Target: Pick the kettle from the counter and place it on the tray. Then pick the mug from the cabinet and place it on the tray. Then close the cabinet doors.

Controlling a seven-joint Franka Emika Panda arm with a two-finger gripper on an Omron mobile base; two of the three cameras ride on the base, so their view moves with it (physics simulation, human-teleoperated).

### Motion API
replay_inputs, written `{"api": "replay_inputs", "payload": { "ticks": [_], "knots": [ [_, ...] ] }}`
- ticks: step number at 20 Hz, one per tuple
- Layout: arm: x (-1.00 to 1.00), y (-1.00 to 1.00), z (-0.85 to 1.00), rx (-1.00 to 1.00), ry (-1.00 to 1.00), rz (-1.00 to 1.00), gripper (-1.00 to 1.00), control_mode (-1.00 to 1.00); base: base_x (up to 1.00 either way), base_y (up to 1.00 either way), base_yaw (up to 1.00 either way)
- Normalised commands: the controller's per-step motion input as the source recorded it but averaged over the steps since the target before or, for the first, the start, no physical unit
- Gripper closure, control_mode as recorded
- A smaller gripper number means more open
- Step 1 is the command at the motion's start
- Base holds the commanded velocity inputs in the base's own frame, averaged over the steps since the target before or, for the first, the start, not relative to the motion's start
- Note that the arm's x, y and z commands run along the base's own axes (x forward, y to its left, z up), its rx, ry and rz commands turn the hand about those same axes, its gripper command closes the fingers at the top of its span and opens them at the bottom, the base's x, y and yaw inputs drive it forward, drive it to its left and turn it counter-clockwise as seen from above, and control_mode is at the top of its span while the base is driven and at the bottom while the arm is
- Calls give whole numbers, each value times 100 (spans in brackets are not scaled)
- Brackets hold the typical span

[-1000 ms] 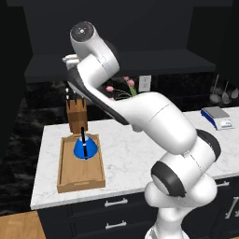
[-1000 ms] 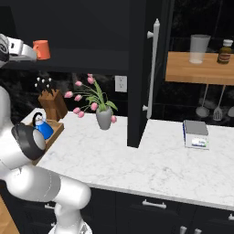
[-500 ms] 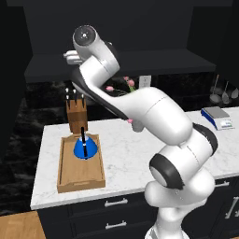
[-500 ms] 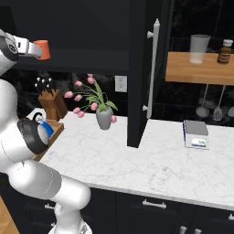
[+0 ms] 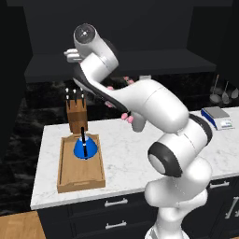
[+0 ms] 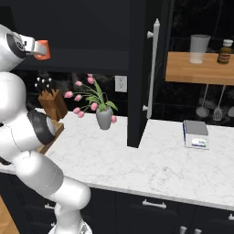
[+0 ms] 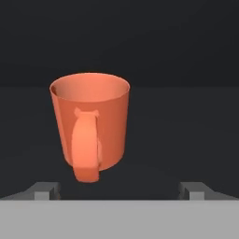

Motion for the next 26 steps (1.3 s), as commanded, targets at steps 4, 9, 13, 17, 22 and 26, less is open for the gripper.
{"api": "replay_inputs", "payload": {
  "ticks": [4,9,13,17,22,26],
  "knots": [
    [16,30,0,0,0,0,-100,-100,0,0,0],
    [23,27,0,0,4,-2,-100,-100,0,0,0],
    [34,12,-2,0,3,-5,-100,-100,0,0,0],
    [15,10,0,0,1,-4,-100,-100,0,0,0],
    [0,4,0,0,0,-8,100,-100,0,0,0],
    [0,0,-2,0,0,-8,100,-100,0,0,0]
  ]
}}
